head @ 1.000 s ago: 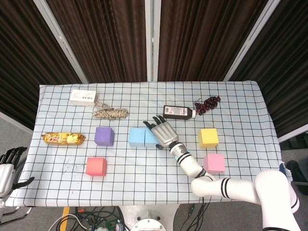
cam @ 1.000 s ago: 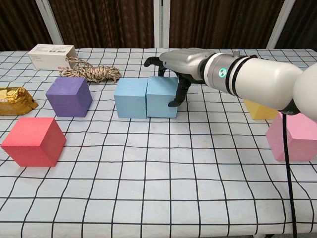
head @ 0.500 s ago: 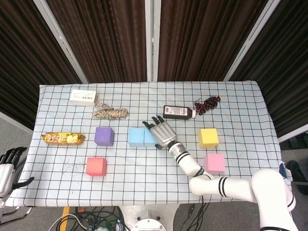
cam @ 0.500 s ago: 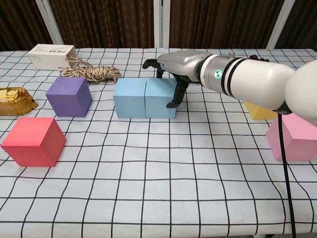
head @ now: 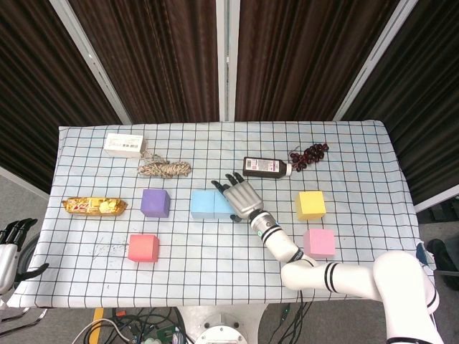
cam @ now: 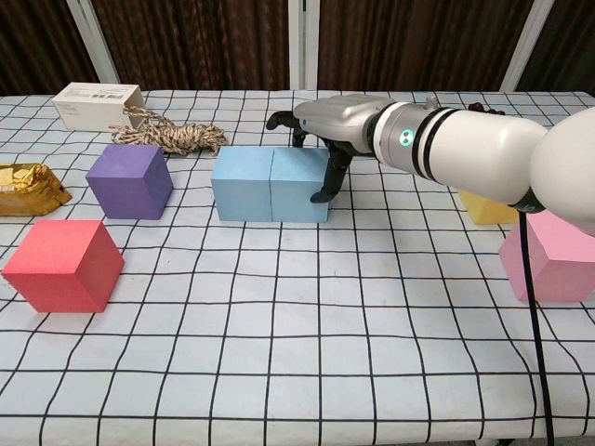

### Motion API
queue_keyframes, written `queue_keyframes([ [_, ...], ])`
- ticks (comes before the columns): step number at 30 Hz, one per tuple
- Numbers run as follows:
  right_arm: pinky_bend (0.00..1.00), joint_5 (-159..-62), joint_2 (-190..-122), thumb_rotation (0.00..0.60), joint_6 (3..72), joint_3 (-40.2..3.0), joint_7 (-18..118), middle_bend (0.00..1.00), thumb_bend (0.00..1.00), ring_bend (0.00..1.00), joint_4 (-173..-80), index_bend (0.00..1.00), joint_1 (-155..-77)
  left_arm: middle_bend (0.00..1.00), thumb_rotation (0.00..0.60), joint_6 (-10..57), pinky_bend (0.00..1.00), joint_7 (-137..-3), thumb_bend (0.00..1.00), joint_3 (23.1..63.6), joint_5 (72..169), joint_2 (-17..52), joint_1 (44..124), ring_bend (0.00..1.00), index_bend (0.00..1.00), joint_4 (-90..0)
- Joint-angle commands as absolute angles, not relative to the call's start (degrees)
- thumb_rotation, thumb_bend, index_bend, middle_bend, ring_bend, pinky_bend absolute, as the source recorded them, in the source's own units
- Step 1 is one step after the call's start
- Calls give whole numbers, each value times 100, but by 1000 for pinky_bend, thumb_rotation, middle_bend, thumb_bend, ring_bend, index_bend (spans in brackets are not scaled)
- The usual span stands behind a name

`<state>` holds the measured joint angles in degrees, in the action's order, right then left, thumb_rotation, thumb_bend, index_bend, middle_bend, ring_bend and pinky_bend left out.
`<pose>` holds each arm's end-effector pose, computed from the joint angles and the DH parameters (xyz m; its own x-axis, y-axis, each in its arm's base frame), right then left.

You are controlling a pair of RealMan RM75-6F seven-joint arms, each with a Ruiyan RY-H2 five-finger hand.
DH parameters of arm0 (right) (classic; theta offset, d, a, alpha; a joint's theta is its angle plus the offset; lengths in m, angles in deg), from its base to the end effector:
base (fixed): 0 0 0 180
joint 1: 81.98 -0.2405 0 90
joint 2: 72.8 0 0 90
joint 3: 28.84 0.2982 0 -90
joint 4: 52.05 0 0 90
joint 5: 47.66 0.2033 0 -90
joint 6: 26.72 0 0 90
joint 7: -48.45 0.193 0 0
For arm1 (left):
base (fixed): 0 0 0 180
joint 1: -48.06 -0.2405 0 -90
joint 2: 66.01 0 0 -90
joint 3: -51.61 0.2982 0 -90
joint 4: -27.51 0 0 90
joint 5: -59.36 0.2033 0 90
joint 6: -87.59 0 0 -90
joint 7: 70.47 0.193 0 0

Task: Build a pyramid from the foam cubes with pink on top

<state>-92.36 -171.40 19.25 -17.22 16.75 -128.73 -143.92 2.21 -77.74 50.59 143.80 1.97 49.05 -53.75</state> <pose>-0.0611 -0.4488 -0.1066 0.5641 -0.3258 0.7587 -0.7831 -0.5026 0.3664 -0.3997 0.2022 0.1770 0.3920 0.0427 0.9190 0.9145 0.0909 -0.3943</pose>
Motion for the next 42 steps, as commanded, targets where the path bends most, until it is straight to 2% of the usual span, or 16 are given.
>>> queue_keyframes([
  [1, 28, -9237, -17134, 600, 1919, -1724, 1685, 369, 127, 20, -12874, 0, -14400, 133, 600, 215, 192, -7782, 0, 5056, 14380, 199, 4901, 106, 134, -5368],
  [8, 27, -9264, -17115, 600, 1878, -1735, 1779, 223, 7, 8, -12871, 0, -14399, 133, 600, 209, 192, -7808, 0, 5052, 14388, 226, 4899, 106, 134, -5321],
  [11, 27, -9256, -17122, 600, 1894, -1723, 1803, 175, 0, 0, -12859, 0, -14403, 133, 600, 210, 192, -7816, 0, 5048, 14382, 227, 4897, 105, 134, -5310],
  [15, 27, -9288, -17143, 600, 1923, -1724, 1825, 161, 0, 0, -12825, 0, -14406, 133, 600, 202, 192, -7818, 0, 5044, 14381, 222, 4893, 105, 134, -5308],
  [28, 27, -9469, -17202, 600, 2018, -1731, 1908, 365, 43, 4, -12744, 0, -14375, 133, 600, 236, 192, -7831, 0, 5031, 14373, 219, 4912, 106, 134, -5305],
  [42, 27, -9564, -17222, 600, 2019, -1715, 1929, 376, 59, 7, -12653, 0, -14368, 133, 600, 261, 191, -7857, 0, 5034, 14365, 233, 4914, 106, 134, -5270],
])
